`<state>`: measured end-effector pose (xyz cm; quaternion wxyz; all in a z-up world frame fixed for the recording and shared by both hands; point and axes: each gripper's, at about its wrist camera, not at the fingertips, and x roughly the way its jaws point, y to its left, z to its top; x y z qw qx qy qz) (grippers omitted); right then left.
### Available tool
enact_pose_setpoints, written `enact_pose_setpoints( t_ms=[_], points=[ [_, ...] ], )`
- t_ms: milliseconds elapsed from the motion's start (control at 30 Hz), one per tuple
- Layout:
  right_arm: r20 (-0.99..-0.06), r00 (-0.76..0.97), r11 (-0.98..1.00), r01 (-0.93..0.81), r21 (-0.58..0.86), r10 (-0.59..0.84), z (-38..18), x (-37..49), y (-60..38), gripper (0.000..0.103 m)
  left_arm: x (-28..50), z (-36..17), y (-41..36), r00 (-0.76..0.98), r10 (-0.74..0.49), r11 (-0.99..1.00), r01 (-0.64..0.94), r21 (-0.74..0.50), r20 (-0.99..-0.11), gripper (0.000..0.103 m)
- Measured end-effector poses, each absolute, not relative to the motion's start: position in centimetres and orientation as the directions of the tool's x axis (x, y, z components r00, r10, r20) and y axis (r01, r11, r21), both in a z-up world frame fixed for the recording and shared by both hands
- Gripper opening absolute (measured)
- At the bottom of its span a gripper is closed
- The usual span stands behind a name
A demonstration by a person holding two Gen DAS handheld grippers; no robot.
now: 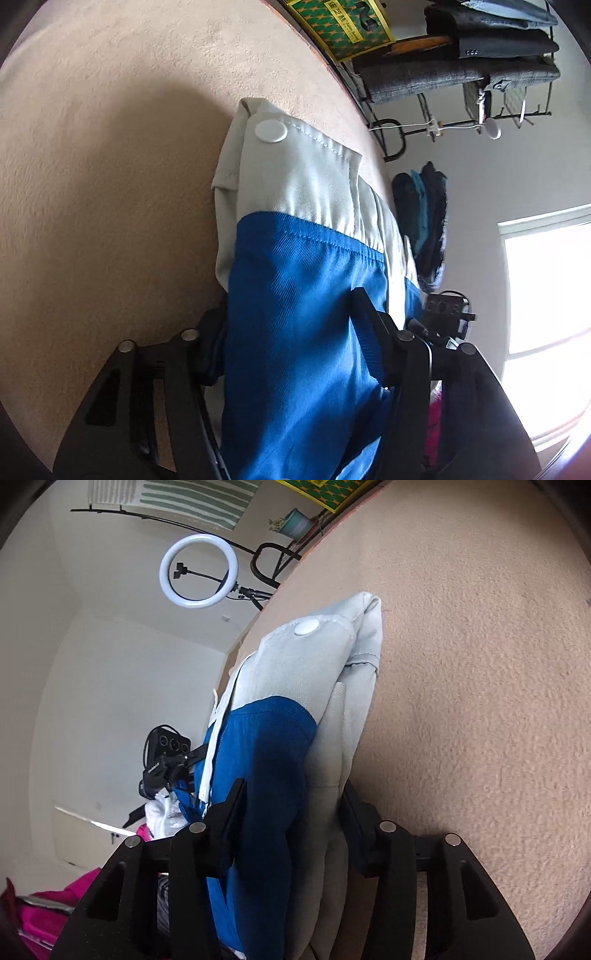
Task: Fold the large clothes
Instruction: 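Grasp the folded jacket bundle with both tools and lift it, then carry the folded jacket with both tools toward the navy jacket stack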
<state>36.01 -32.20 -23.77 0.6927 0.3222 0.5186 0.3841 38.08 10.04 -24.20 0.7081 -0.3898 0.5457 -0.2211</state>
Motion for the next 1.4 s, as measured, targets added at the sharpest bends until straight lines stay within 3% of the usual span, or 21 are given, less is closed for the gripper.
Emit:
enact_pose_setpoints(
  t_ms=[200, 367, 833, 1400],
  points=[
    [-0.633, 0.211, 0.666, -0.304, 0.682, 0.745, -20.8, 35.5, -29.9, 0.032, 37.4, -21.3, 8.1, 0.342, -0.633, 0.736, -0.015, -0.677, -0.695, 0.037],
    [-0.705, 0.285, 0.750, -0.391, 0.534, 0.650, -17.8, 33.7, -28.5, 0.029, 36.2, -18.3, 6.6, 0.388, -0.580, 0.794, 0.073, -0.604, -0.716, 0.029],
    [-0.707, 0.404, 0.803, -0.424, 0.419, 0.581, -11.5, 31.0, -32.0, 0.026, 35.4, -13.8, -0.4, 0.394, -0.637, 0.763, 0.202, -0.613, -0.663, 0.023],
    [-0.665, 0.586, 0.887, -0.303, 0.350, 0.462, -4.1, 30.6, -46.3, 0.025, 41.7, -7.3, -18.3, 0.340, -0.766, 0.643, 0.428, -0.635, -0.546, 0.023]
  ],
)
